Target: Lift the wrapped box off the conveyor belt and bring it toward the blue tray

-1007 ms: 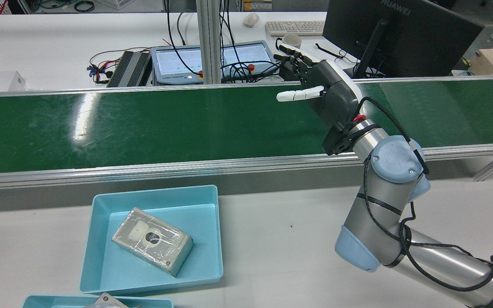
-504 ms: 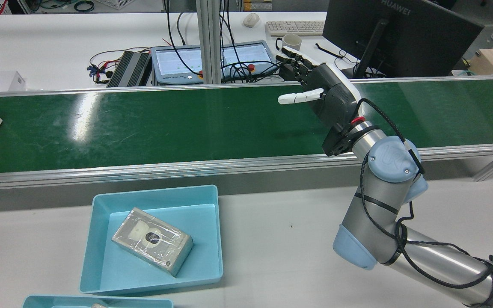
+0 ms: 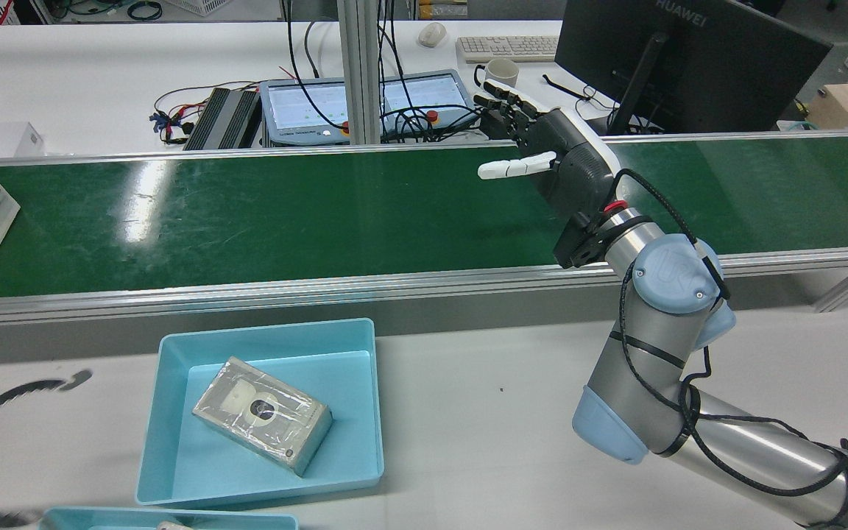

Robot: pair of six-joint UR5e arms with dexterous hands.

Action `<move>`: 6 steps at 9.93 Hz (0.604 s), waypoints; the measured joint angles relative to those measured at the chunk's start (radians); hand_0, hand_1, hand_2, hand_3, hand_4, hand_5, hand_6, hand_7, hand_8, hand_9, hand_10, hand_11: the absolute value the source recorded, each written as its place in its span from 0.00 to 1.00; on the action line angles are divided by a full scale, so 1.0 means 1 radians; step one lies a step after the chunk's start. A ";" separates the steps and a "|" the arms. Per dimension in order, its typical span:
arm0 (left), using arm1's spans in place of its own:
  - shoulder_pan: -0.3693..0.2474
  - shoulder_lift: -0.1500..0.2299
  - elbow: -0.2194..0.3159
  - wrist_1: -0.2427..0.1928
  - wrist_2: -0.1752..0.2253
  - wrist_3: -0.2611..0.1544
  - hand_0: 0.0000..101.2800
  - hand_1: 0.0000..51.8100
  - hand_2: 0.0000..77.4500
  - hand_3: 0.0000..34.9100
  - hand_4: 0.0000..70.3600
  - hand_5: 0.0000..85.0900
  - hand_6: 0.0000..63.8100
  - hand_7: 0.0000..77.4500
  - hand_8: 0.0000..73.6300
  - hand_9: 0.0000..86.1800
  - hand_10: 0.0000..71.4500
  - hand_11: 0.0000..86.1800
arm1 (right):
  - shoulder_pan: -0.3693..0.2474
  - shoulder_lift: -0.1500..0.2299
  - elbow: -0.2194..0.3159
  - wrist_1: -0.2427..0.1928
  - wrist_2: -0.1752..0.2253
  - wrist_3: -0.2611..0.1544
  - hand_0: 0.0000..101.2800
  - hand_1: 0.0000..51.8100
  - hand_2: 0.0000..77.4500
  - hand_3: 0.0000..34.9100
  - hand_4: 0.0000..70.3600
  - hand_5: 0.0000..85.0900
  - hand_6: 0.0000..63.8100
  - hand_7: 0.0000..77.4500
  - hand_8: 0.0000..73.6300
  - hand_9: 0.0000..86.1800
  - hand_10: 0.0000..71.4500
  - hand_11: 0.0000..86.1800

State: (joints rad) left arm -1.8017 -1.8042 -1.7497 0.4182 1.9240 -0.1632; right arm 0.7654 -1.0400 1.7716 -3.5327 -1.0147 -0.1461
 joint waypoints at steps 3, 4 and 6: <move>0.000 0.000 0.000 0.000 0.000 0.000 0.00 0.00 0.01 0.00 0.00 0.01 0.01 0.01 0.01 0.01 0.01 0.01 | -0.001 0.001 -0.001 0.000 0.001 -0.001 0.47 0.25 0.11 0.00 0.15 0.12 0.10 0.22 0.04 0.04 0.00 0.01; 0.000 0.000 0.000 0.000 0.000 0.000 0.00 0.00 0.01 0.00 0.00 0.01 0.01 0.01 0.01 0.01 0.01 0.01 | -0.001 0.001 -0.001 0.000 0.000 -0.001 0.47 0.25 0.08 0.01 0.15 0.12 0.10 0.21 0.04 0.04 0.00 0.01; 0.000 0.000 0.000 0.000 0.000 0.000 0.00 0.00 0.01 0.00 0.00 0.01 0.01 0.01 0.01 0.01 0.00 0.01 | -0.001 0.001 -0.002 0.000 0.000 -0.001 0.47 0.25 0.09 0.01 0.15 0.12 0.10 0.21 0.04 0.04 0.00 0.01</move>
State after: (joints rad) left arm -1.8017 -1.8043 -1.7497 0.4182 1.9240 -0.1632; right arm 0.7644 -1.0389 1.7695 -3.5328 -1.0152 -0.1473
